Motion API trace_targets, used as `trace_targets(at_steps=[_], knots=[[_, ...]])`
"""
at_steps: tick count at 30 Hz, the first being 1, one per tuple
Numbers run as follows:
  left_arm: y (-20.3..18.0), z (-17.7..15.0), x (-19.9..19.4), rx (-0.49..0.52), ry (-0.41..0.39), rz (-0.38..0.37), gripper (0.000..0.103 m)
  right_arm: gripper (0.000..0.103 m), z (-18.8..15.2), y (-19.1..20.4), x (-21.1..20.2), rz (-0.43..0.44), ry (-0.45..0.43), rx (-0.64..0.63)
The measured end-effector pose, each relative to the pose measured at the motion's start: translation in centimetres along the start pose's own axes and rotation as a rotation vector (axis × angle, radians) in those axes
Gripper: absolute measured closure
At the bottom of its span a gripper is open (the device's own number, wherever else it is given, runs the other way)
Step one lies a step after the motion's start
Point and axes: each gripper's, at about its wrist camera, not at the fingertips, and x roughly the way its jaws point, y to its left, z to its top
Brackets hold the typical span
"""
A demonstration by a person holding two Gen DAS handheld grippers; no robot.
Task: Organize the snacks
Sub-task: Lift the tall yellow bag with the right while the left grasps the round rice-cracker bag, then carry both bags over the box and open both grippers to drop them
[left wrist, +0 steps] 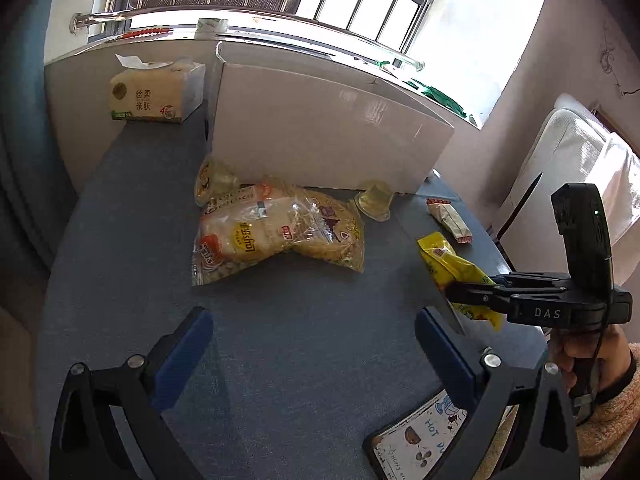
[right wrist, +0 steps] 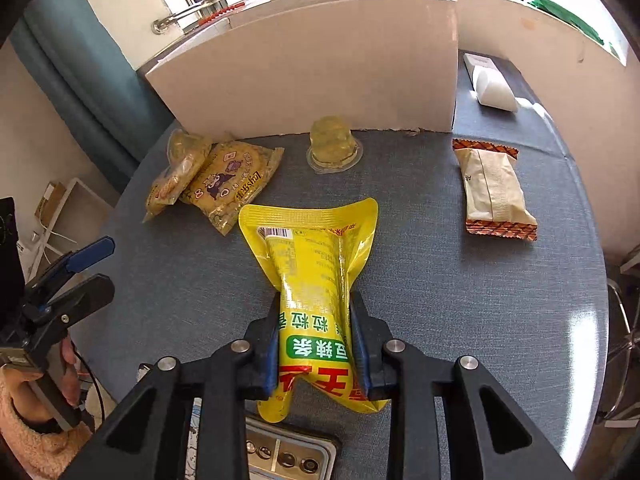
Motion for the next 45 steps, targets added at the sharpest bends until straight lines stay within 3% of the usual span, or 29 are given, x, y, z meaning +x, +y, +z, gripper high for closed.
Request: trace_targets(at_steps=[4,11,16,18,21,24,30,36,39,43,45], knots=[[1.8,2.0,1.5,-0.042,0.014,-0.01,0.0,0.072,-0.5,-0.8,-2.7,0.018,-0.055,0.024],[3.9,6.1,4.6,-0.144,0.057,0.003,0.0,0.071,-1.3,-0.9,-4.3,0.055,-0.075,0.056],[4.6,7.2,7.8,-0.192,0.15,0.108,0.0,0.071,-1.7,-1.4,-3.6,0.073,-0.066,0.058],[4.0,7.1,8.0,-0.16,0.135,0.124,0.002,0.071,-1.7,-1.3,-3.4,0.079,-0.063,0.053],[2.8,6.5,8.2,-0.064,0.127,0.18,0.021,0.071,-1.7,-1.0,-3.1,0.094,-0.059,0.044],[3.2,5.6,7.2,-0.092,0.091,0.115,0.022,0.071,-1.8,-0.7,-2.8,0.102,-0.054,0.036],[1.1,5.6,2.1,-0.016,-0.025,0.093,0.022,0.071,-1.3,-0.5,-2.7,0.133,-0.069,0.036],[-0.7,9.6,-1.7,0.066,-0.148,0.056,0.022,0.071,3.0,-0.1,-4.8,0.213,-0.178,0.031],[-1.0,12.6,-1.6,0.072,-0.187,0.034,0.022,0.071,6.7,0.3,-6.0,0.199,-0.251,0.01],[-0.7,17.6,-1.0,0.071,-0.222,0.008,0.022,0.071,12.4,0.1,-6.6,0.273,-0.32,0.036],[-0.2,20.4,0.3,0.06,-0.214,0.0,0.022,0.07,15.8,-0.3,-6.1,0.267,-0.341,0.061]])
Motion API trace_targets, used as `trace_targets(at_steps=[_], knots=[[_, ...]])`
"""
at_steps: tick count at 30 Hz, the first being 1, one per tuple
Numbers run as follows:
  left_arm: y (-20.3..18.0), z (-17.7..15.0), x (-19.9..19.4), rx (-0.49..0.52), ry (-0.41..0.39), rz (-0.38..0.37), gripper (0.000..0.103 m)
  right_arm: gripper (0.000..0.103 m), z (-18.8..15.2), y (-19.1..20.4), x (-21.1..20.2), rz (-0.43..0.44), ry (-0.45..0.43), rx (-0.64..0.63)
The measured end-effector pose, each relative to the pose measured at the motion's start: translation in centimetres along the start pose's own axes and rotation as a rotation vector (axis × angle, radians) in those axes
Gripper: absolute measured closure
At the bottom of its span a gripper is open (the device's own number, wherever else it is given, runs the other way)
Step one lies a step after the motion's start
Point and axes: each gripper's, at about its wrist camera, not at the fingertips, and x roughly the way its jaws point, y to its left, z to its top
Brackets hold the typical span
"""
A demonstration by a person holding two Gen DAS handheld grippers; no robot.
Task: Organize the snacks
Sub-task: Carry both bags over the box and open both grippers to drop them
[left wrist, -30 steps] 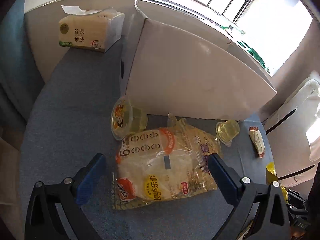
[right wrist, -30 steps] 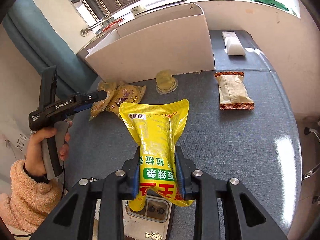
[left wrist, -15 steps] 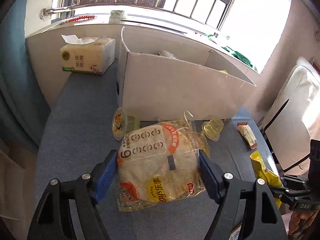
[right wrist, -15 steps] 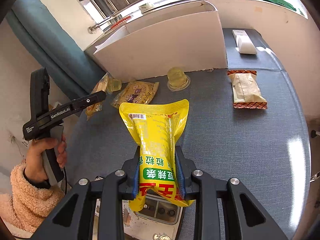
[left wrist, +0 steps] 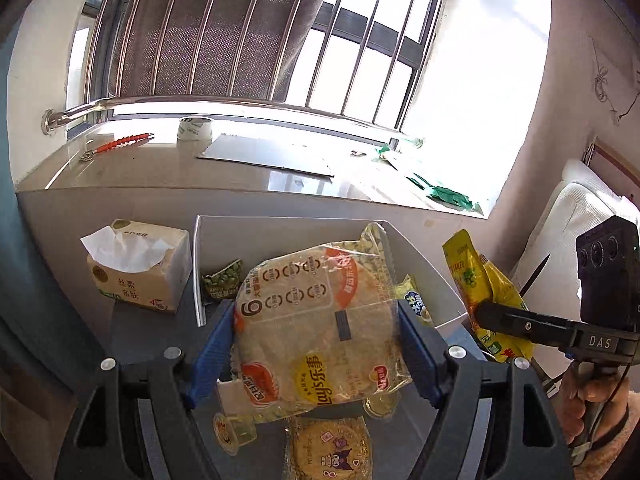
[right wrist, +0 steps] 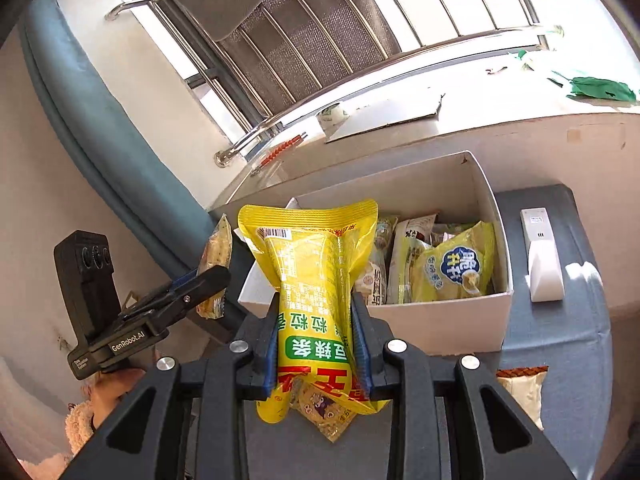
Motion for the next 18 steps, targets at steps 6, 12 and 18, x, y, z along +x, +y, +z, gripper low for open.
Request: trace_targets(at_steps=[6,12,18], knots=[[1.5,4.9,5.4,0.022,0.046,0.054,0.022,0.07,7.1,-2.5,5.9,-0.2,0.051,-0.024],[1.8,5.7,8.3,0.071,0.105,0.141,0.0,0.016,9.5,-4.6,7.9,-0.324,0.058,-0.035],[1.8,4.6,6.4,0.077,0.085,0.156,0.0,0.0,8.8,-4.6,5.5,-0.298,-0.002,-0.002]])
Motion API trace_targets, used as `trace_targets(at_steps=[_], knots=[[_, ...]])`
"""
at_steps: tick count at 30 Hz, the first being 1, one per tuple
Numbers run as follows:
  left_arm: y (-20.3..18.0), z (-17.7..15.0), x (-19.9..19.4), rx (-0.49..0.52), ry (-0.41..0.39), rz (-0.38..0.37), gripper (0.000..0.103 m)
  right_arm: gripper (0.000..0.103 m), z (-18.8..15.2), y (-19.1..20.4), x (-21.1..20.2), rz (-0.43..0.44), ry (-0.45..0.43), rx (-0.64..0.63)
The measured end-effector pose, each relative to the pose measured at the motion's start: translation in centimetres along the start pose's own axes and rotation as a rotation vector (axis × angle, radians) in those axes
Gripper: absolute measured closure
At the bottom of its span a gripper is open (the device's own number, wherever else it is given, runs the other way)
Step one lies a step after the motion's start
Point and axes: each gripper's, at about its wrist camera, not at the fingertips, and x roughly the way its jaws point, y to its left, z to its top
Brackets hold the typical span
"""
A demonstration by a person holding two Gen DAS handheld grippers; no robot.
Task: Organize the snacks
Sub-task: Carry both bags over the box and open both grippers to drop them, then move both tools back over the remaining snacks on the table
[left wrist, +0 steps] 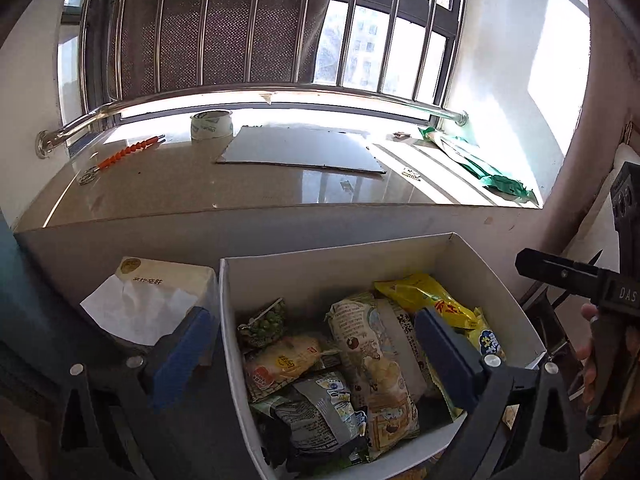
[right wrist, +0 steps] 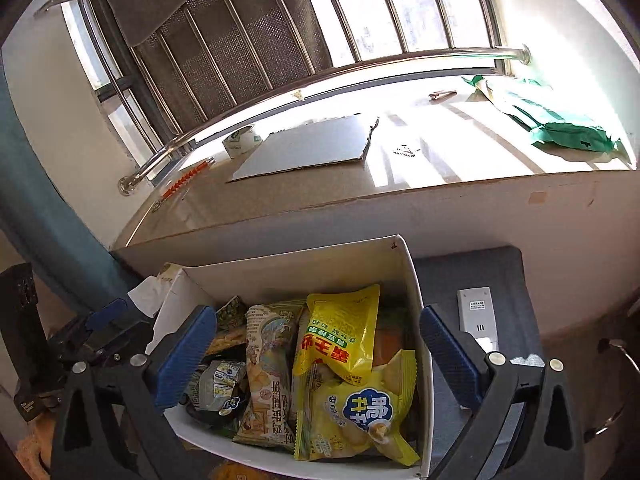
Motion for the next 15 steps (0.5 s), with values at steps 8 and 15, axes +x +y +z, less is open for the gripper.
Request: trace_targets(at_steps=[8,15], knots=[[-1.6,-2.3,-6.3,0.061,-0.09,-0.083,0.0,0.0,-2.7,2.1,-5.3,0.065,-0.053,-0.085],[-4.5,-9.1,-12.8,0.135,-0.143,-0.124,0.0,0.0,-10.1,1.4,-11.7,0.154,-0.101,-0.128]])
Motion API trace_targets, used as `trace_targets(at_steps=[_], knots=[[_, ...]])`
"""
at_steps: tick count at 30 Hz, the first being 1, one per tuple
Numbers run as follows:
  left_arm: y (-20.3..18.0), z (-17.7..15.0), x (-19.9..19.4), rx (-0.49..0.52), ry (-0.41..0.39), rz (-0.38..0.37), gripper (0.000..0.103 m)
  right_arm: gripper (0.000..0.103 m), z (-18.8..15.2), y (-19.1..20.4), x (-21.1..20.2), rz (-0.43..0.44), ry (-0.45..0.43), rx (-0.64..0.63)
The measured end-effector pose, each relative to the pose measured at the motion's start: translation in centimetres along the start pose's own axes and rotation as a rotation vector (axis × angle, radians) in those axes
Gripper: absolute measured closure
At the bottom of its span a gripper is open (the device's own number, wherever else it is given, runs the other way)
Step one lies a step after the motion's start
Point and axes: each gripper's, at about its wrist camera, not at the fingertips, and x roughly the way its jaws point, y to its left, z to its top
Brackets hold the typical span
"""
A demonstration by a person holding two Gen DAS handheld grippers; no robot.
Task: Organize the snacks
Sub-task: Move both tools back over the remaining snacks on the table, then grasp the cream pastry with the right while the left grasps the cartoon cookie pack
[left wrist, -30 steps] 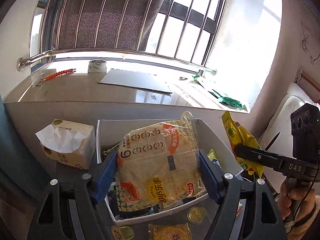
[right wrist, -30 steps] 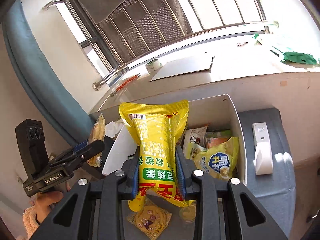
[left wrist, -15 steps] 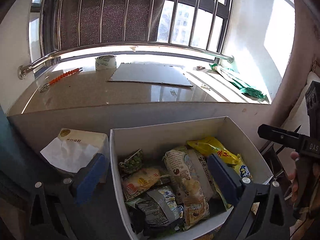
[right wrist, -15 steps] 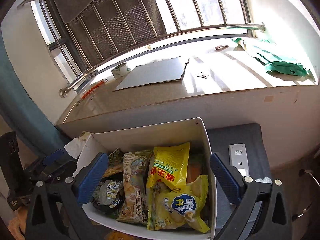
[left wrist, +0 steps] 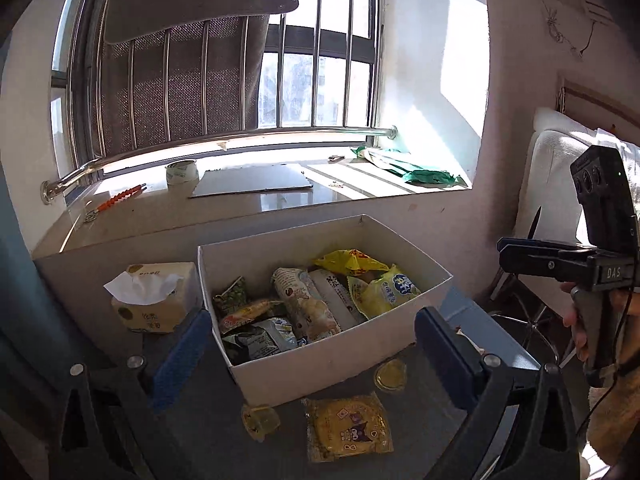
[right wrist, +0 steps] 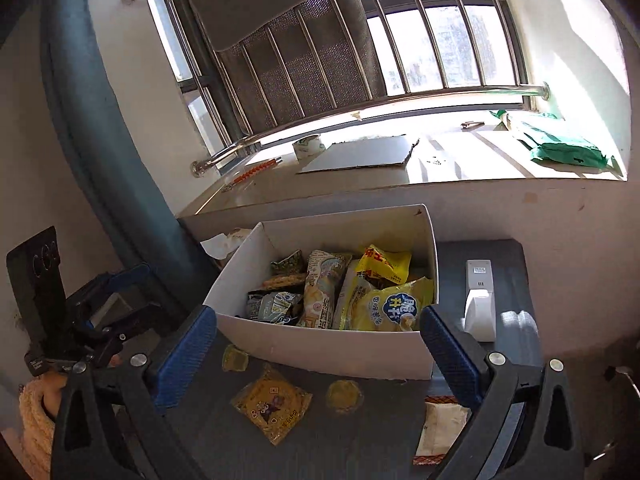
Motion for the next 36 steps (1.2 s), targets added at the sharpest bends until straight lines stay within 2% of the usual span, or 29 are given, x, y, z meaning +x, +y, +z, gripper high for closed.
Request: trace_targets(at_steps=[5,10,13,16,19,22,31,36], knots=[[-0.7,-5.8,-2.0,-0.114,0.033,-0.006,0.0,0.0,-7.2,-0.9,-2.8,-0.04,0.036,0.036],[-1.6,-11.3,-2.7,-0.258,0.08,-0.039,0.0,0.0,-14.0,-2.2,-3.6,-0.102,0.133,0.12],[-2.5,-13.2,-2.7,-0.261,0.102,-0.026,0.0,0.0,-16.2,-2.8,-3.5,-0.137,0.173,0.144],[-3.0,-13.8,-2.4,-0.257,0.133,-0.03,0.0,0.0,-16.7,-3.4,-2.8,-0.155,0.194,0.138],[-3.3,-13.7,-2.4,-0.248,0.13,-0.036,0.0,0.0,-15.9,-4.3,-2.0,-0.21,0.172,0.134],[-3.5,-13.6,-2.4,-0.249,0.133,-0.053,0.0,0.0,-14.5,-5.7,-0.6,-0.221,0.146,0.134],[-3.2,-14.4,-3.1,-0.251,0.148,-0.031,0.0,0.0,-11.4,-8.5,5.3,-0.335,0.245,0.021],[-2.6,-14.9,-3.4,-0.255,0.156,-0.004,0.0,0.0,-11.3,-9.1,7.8,-0.337,0.314,-0.018]])
